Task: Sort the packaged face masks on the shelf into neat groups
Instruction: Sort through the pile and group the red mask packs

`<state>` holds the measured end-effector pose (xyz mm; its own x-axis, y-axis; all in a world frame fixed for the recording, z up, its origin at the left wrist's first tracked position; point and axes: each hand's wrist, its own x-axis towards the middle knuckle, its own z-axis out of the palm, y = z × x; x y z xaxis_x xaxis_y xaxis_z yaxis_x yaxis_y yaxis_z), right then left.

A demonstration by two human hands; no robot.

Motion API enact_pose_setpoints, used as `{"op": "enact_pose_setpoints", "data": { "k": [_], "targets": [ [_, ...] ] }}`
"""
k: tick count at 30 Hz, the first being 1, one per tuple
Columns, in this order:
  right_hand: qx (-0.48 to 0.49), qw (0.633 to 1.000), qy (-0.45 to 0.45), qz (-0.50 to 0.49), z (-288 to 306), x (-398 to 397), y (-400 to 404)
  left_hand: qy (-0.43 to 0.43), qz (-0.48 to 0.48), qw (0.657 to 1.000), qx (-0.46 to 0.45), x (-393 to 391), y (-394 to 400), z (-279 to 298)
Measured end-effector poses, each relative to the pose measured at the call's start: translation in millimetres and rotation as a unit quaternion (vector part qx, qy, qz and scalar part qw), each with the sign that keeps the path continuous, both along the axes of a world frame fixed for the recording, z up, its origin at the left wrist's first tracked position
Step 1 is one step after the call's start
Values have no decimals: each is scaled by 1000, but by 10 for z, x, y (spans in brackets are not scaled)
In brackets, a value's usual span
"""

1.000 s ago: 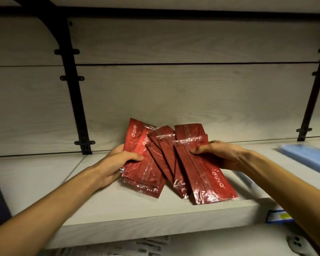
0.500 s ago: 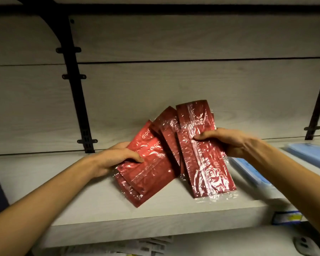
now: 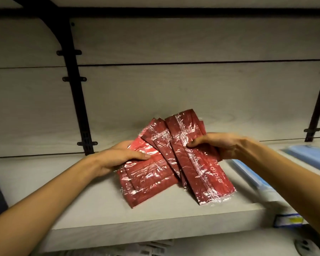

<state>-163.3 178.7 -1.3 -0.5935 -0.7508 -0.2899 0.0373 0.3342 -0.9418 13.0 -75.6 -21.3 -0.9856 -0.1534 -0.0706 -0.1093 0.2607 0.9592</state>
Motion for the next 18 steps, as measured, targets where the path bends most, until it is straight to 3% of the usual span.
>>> {"op": "enact_pose_setpoints", "data": {
  "k": [7, 14, 18],
  "targets": [
    [-32, 999, -6, -34, -125, -17, 34, 45, 38, 993, 106, 43, -26, -45],
    [-166, 974, -17, -156, -308, -102, 161, 116, 52, 958, 256, 40, -46, -124],
    [-203, 959, -39, -195, -451, -96, 186, 113, 27, 954, 276, 36, -58, -189]
  ]
}}
